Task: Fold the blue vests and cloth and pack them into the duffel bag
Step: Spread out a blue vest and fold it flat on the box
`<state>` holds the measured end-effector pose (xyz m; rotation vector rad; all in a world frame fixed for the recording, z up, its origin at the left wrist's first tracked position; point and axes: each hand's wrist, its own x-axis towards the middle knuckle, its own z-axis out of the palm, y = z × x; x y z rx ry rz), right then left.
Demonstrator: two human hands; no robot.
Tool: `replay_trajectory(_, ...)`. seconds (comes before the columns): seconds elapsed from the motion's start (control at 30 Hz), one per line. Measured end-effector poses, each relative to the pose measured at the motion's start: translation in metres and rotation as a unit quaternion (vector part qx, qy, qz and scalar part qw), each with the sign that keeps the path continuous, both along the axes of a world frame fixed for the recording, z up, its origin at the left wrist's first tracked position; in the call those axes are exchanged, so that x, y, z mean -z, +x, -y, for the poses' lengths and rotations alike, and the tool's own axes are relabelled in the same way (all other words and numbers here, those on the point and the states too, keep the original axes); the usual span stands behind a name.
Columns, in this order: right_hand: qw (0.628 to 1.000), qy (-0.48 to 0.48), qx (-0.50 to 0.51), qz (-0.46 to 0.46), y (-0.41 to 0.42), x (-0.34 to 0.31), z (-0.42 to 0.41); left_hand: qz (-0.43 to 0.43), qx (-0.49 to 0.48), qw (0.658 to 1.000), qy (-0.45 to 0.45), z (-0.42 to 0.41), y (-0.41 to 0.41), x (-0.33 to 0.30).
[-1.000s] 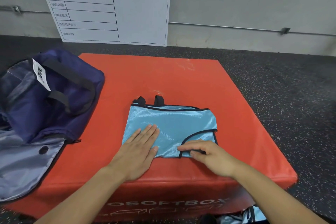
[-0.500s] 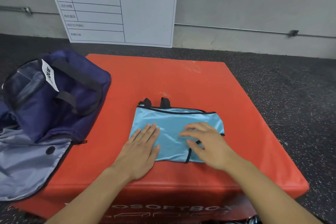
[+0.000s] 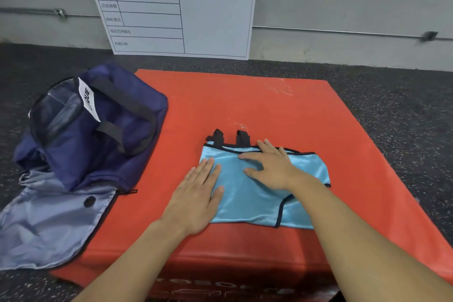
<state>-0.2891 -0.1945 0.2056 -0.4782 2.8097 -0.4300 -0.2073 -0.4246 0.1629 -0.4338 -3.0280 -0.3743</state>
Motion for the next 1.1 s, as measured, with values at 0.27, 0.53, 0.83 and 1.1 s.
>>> replay_trajectory(0.27,1.000,0.007,-0.009,-0.009,-0.021,-0.003,0.007,-0.020,-0.009,0.999,0.035,0.017,-0.002,-0.005)
replay_trajectory(0.53,0.977,0.099,0.188,0.025,-0.019,-0.007,-0.033,-0.021,-0.013,0.999,0.021,0.017,0.001,-0.019)
replay_trajectory(0.83,0.971,0.065,0.218,0.078,-0.003,-0.006,-0.111,0.037,0.026,0.999,-0.005,0.005,0.016,-0.024)
replay_trajectory(1.1,0.974,0.040,0.213,0.066,0.029,0.000,-0.123,0.058,0.071,0.996,0.005,-0.014,0.040,-0.045)
